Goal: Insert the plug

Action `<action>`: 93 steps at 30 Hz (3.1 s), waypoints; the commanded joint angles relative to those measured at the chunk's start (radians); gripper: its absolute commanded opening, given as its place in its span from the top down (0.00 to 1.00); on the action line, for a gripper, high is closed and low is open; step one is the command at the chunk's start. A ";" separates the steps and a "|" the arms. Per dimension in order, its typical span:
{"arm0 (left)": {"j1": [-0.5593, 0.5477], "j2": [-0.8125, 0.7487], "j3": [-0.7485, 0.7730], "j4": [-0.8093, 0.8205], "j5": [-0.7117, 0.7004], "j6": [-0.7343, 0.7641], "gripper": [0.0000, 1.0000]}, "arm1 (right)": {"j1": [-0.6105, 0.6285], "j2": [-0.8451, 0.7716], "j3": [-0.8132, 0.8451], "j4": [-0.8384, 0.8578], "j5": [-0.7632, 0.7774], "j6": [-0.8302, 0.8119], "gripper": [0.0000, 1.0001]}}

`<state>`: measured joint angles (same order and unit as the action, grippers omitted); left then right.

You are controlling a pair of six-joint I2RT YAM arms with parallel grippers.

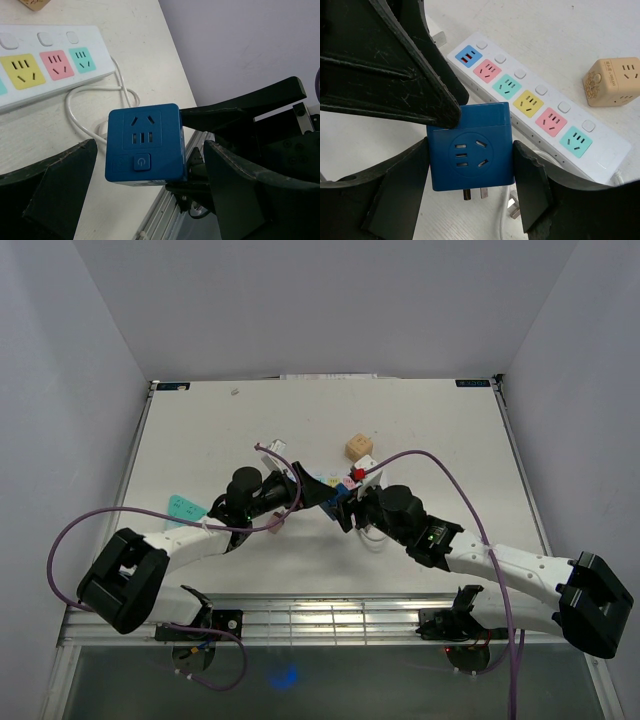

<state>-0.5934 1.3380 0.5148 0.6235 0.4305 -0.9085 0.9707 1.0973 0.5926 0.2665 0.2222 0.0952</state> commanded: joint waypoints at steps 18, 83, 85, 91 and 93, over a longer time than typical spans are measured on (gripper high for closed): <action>-0.031 0.070 0.011 0.059 0.051 -0.023 0.02 | 0.008 -0.010 0.038 0.102 0.040 -0.015 0.64; 0.079 0.010 -0.041 0.395 0.572 0.296 1.00 | -0.372 -0.108 0.049 0.042 -0.851 0.063 0.10; 0.080 0.021 -0.052 0.438 0.602 0.284 1.00 | -0.374 -0.105 0.052 0.040 -0.876 0.061 0.10; 0.080 0.030 -0.059 0.493 0.628 0.263 1.00 | -0.374 -0.074 0.064 0.039 -0.945 0.060 0.10; 0.078 0.024 -0.061 0.495 0.625 0.263 1.00 | -0.372 -0.051 0.073 0.039 -0.965 0.061 0.10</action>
<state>-0.5190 1.3766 0.4637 1.0359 1.0149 -0.6373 0.6014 1.0214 0.6136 0.2676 -0.6704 0.1505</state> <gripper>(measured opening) 0.716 0.901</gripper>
